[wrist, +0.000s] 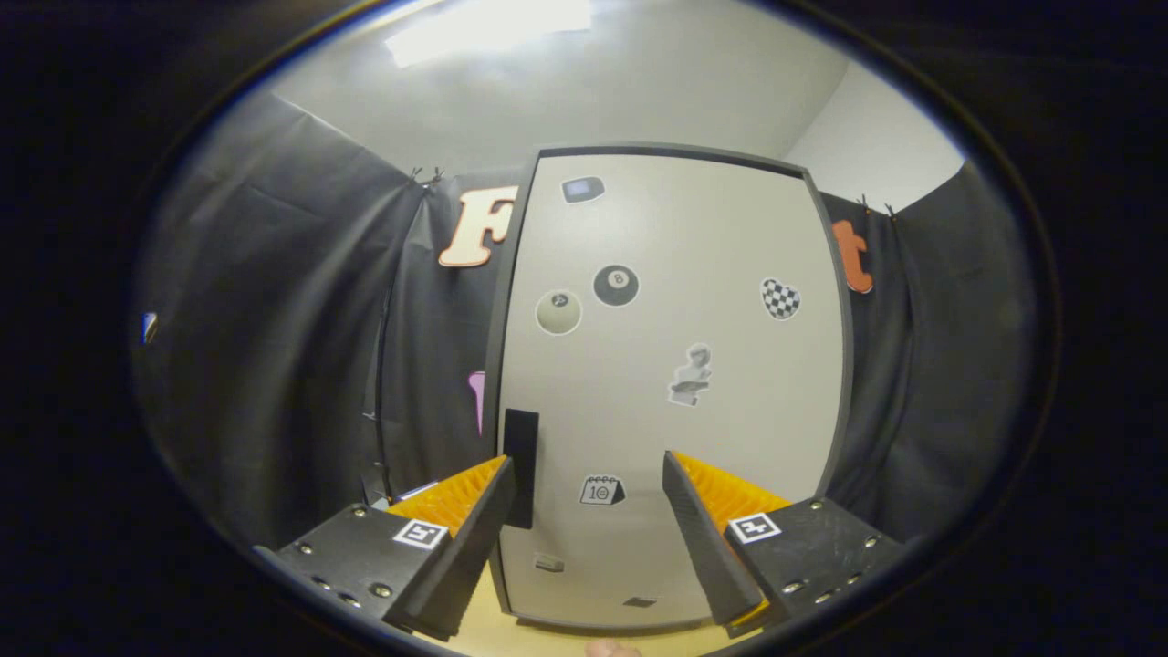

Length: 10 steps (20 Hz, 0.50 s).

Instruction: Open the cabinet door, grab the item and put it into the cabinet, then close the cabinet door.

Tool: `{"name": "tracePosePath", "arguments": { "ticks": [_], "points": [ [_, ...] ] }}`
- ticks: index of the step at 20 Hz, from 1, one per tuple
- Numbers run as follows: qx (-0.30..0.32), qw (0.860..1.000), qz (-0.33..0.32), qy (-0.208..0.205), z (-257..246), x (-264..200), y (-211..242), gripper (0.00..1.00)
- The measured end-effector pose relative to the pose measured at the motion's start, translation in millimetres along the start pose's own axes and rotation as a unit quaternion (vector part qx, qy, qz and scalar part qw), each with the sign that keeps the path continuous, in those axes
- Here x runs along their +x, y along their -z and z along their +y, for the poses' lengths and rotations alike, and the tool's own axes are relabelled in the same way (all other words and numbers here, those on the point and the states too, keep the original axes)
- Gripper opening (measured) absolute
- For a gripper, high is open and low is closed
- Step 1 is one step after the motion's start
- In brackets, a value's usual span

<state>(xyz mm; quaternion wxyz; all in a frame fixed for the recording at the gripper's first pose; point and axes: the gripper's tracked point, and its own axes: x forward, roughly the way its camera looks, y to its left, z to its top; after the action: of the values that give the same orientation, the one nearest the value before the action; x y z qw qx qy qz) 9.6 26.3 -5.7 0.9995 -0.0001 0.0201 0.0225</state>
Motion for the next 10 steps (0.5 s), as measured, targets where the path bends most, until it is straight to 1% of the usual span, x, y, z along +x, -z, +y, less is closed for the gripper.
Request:
{"name": "tracePosePath", "arguments": {
  "ticks": [4, 10],
  "points": [
    [-0.001, 1.0, 0.012, -0.018, 28, 18, 11, 0.96],
    [-0.007, 1.0, 0.012, -0.013, 61, 55, 24, 0.96]
  ]
}}
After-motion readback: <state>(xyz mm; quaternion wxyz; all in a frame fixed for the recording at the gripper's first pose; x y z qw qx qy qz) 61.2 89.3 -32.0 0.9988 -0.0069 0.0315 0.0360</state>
